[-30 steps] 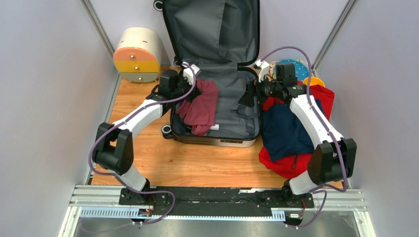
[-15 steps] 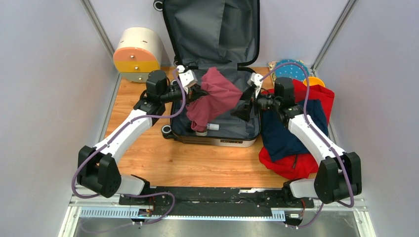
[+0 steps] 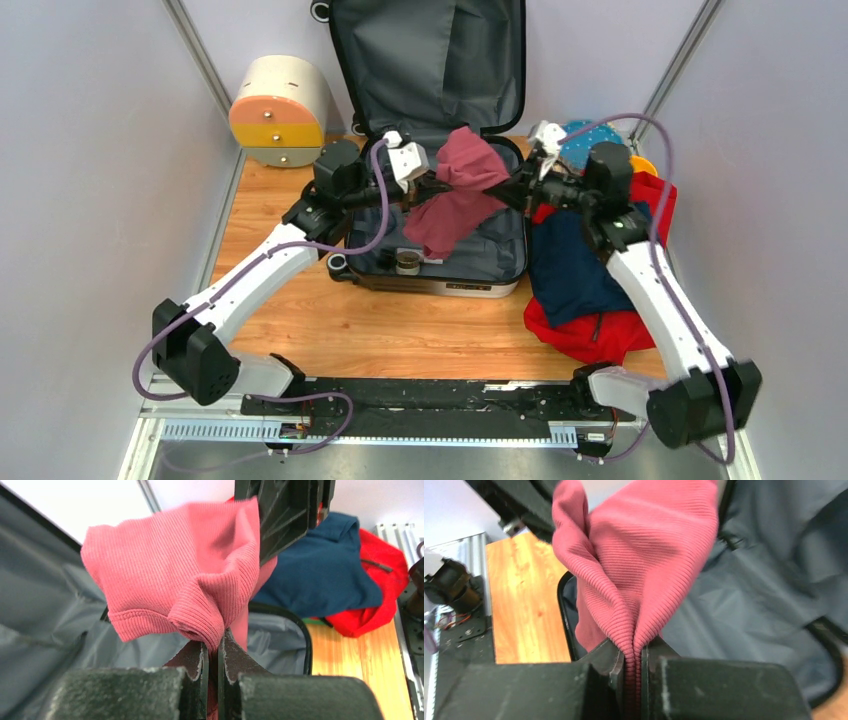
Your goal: Open, take out, and arrange the luggage
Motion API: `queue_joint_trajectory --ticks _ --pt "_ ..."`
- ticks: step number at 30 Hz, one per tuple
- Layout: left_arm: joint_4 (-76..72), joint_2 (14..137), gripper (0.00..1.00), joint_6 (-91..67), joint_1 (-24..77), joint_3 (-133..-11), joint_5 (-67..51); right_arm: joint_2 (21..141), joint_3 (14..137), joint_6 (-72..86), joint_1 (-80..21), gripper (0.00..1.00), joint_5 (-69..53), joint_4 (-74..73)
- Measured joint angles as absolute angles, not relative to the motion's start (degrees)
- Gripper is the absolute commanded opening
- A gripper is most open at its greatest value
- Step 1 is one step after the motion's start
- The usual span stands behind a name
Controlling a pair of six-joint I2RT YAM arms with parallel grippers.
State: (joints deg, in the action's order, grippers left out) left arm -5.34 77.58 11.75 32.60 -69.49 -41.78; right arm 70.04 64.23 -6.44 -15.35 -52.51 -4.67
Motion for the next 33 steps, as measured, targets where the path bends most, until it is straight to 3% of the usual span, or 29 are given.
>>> queue_joint_trajectory --ticks 8,19,26,33 --pt "-8.2 78.8 0.0 11.3 48.0 -74.8 -32.5 53.0 75.8 -13.2 -10.2 0.0 -38.8 -29.0" --pt "-20.3 90.9 0.0 5.8 68.0 -82.1 -24.7 37.8 93.1 -19.0 -8.8 0.0 -7.9 -62.5" --pt "-24.9 100.5 0.0 -1.2 71.6 -84.5 -21.1 30.6 86.0 -20.4 -7.7 0.0 7.7 -71.2" --pt "-26.4 111.8 0.0 -2.2 70.4 -87.4 -12.9 35.0 70.3 -24.7 -7.6 0.0 18.6 -63.9"
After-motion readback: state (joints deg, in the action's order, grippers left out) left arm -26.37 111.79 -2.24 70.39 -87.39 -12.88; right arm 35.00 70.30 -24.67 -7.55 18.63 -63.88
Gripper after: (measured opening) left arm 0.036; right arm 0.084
